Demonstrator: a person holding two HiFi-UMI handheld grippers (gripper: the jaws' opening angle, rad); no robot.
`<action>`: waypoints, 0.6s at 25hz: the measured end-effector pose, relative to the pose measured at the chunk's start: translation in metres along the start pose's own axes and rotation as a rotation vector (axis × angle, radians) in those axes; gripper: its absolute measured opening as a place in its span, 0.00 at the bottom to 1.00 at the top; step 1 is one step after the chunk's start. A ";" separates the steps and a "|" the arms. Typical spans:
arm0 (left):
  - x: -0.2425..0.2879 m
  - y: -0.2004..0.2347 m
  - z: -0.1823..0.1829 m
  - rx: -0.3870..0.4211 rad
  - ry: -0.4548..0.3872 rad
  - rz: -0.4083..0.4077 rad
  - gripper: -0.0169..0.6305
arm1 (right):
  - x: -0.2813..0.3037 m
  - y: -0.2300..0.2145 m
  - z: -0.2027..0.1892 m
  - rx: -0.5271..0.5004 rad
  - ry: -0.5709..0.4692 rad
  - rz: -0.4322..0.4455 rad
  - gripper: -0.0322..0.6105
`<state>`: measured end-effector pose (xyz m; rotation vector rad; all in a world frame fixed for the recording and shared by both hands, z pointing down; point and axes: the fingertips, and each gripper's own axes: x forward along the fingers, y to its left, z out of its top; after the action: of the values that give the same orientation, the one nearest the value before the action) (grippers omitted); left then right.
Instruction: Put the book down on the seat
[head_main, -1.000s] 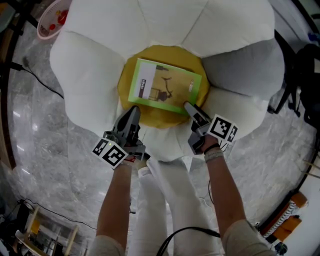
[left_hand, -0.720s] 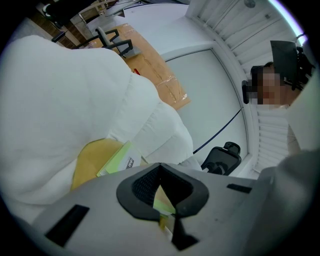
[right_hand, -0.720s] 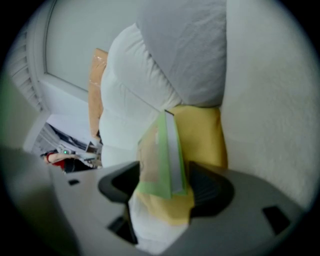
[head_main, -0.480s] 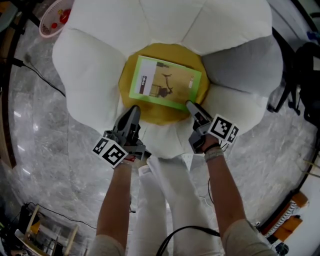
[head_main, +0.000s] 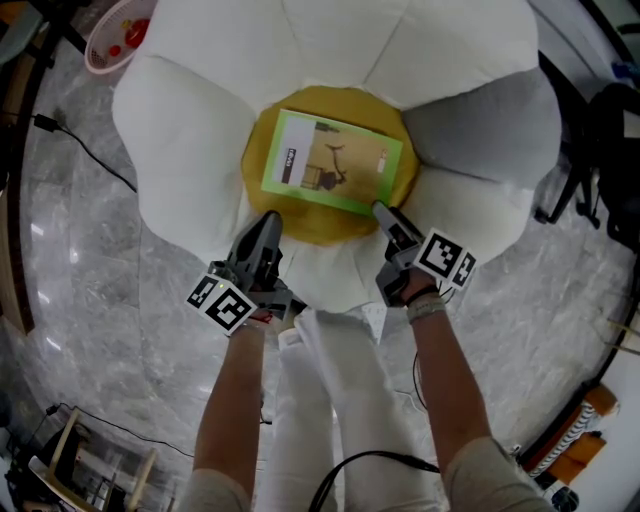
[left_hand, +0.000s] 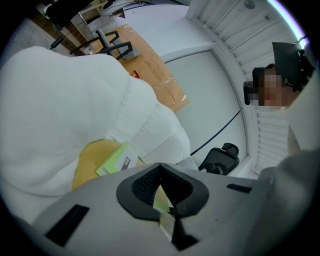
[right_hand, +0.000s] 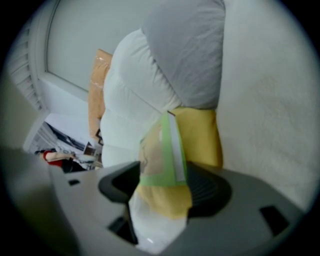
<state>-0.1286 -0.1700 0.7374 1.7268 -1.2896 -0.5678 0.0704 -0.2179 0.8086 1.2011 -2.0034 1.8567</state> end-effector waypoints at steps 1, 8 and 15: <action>-0.001 -0.001 0.001 0.001 -0.002 -0.001 0.06 | -0.001 -0.001 0.000 0.000 -0.003 -0.008 0.51; -0.007 -0.009 0.007 0.004 -0.005 0.000 0.06 | -0.013 -0.006 0.006 0.007 -0.061 -0.075 0.51; -0.009 -0.017 0.014 0.011 -0.005 0.008 0.06 | -0.021 0.004 0.009 -0.027 -0.085 -0.077 0.50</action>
<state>-0.1336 -0.1656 0.7148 1.7299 -1.3048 -0.5617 0.0853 -0.2174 0.7910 1.3513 -1.9879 1.7657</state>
